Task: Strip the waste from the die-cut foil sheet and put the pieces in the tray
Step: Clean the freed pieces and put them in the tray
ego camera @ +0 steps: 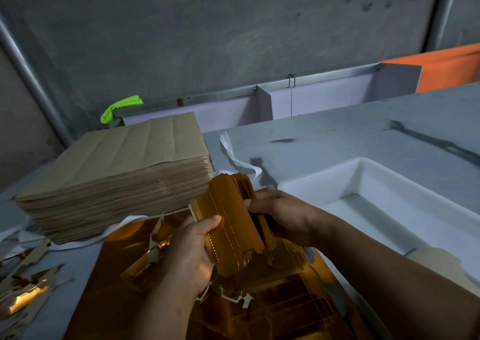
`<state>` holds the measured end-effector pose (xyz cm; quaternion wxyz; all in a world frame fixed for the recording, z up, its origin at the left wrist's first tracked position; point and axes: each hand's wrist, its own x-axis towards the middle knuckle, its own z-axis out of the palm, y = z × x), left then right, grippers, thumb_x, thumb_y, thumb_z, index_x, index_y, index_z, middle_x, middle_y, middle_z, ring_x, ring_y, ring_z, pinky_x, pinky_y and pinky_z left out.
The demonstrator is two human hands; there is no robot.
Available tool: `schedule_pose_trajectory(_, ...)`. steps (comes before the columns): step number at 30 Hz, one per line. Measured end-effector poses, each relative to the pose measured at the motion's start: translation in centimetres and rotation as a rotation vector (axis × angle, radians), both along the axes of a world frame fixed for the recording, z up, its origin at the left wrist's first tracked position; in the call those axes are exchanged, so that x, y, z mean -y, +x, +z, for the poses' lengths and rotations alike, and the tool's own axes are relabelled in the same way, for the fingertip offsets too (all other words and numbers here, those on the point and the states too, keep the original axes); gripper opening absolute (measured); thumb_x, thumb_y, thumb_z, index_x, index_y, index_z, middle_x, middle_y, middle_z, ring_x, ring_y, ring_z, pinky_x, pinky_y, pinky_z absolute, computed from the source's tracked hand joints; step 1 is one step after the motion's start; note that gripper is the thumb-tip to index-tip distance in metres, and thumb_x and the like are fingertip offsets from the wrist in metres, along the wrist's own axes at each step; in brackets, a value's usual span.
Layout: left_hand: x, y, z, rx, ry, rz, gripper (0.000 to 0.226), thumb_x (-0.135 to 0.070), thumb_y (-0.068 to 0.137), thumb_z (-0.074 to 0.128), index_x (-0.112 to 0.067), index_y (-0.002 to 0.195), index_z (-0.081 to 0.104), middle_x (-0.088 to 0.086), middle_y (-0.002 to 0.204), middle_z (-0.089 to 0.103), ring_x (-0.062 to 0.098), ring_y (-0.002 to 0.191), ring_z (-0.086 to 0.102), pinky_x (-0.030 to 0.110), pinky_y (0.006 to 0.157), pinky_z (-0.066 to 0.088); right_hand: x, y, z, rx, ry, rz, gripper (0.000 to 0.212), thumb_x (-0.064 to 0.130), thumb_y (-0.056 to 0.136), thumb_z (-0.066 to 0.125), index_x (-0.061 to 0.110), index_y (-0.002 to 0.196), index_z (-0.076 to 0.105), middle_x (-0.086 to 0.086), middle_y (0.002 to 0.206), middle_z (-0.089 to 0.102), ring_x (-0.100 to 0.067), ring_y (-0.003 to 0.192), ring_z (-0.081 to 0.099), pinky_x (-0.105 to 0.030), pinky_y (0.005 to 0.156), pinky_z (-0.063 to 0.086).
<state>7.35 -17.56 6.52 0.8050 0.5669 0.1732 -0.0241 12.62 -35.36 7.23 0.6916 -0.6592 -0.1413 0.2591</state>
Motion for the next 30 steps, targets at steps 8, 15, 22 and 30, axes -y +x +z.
schedule_pose_trajectory(8, -0.46, 0.22, -0.04, -0.014, 0.014, 0.087, 0.021, -0.010, 0.085, 0.064, -0.016, 0.105, 0.059, 0.017, 0.107, 0.068, 0.041, 0.098, 0.065, 0.052, 0.071, 0.053, 0.08, -0.16, 0.16, -0.058, 0.084, 0.011, 0.032, 0.038, 0.098, 0.053, 0.010, 0.106, 0.065, -0.007, 0.090, 0.070, -0.021, 0.081, 0.069, -0.031, 0.069, 0.057)
schedule_pose_trajectory(15, -0.59, 0.50, -0.39, -0.013, 0.026, 0.143, 0.021, -0.011, 0.085, 0.065, -0.016, 0.105, 0.060, 0.018, 0.113, 0.065, 0.042, 0.104, 0.061, 0.061, 0.085, 0.049, 0.12, -0.01, 0.14, -0.003, 0.086, 0.100, 0.025, 0.017, 0.098, 0.046, 0.012, 0.096, 0.071, -0.010, 0.090, 0.067, -0.022, 0.080, 0.064, -0.031, 0.069, 0.054)
schedule_pose_trajectory(22, -0.90, 0.82, -0.77, -0.001, 0.031, 0.144, 0.026, -0.012, 0.088, 0.063, -0.016, 0.113, 0.060, 0.018, 0.114, 0.067, 0.041, 0.103, 0.064, 0.053, 0.075, 0.054, 0.15, 0.21, 0.00, -0.005, 0.079, 0.112, 0.030, 0.009, 0.097, 0.041, 0.007, 0.109, 0.068, -0.011, 0.090, 0.067, -0.021, 0.077, 0.063, -0.032, 0.068, 0.051)
schedule_pose_trajectory(30, -0.40, 0.47, -0.63, -0.009, 0.052, 0.160, 0.021, -0.013, 0.085, 0.066, -0.019, 0.104, 0.058, 0.016, 0.118, 0.061, 0.042, 0.108, 0.058, 0.068, 0.092, 0.044, 0.06, 0.30, -0.01, 0.029, 0.040, 0.103, 0.023, 0.014, 0.100, 0.048, 0.002, 0.112, 0.064, -0.014, 0.092, 0.064, -0.021, 0.077, 0.063, -0.030, 0.063, 0.051)
